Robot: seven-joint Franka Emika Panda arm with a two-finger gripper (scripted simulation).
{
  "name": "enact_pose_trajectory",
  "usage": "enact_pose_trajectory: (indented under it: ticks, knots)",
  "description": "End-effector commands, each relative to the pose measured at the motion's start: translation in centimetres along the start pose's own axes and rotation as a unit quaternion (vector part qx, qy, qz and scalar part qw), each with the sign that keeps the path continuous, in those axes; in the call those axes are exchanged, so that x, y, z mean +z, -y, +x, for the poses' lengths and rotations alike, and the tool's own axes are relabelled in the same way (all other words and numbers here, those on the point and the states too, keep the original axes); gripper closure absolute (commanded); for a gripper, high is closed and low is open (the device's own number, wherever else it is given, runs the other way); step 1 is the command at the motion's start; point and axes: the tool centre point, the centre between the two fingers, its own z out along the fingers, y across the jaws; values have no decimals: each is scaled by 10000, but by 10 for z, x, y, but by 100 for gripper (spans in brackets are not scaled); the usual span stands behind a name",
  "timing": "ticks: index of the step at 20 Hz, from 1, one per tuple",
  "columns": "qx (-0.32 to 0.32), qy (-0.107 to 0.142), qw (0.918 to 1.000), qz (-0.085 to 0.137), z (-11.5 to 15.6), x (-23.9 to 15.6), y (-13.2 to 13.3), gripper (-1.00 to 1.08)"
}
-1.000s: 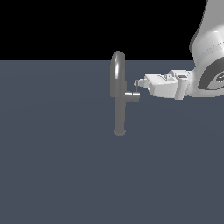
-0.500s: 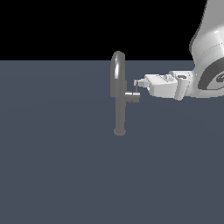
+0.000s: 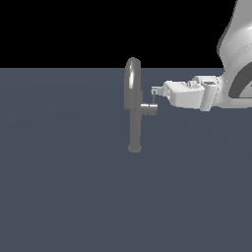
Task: Turn on the faucet by rotating a designated handle.
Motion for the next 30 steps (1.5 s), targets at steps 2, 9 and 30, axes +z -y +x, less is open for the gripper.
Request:
enact_pose_trajectory:
  ticks: [2,9,30]
  knots:
    - [5,2,10000,-3,0,0,-6,108]
    - [5,2,10000,-3,-2,0,-29,108]
    - [5,2,10000,-3,35,0,-75,108]
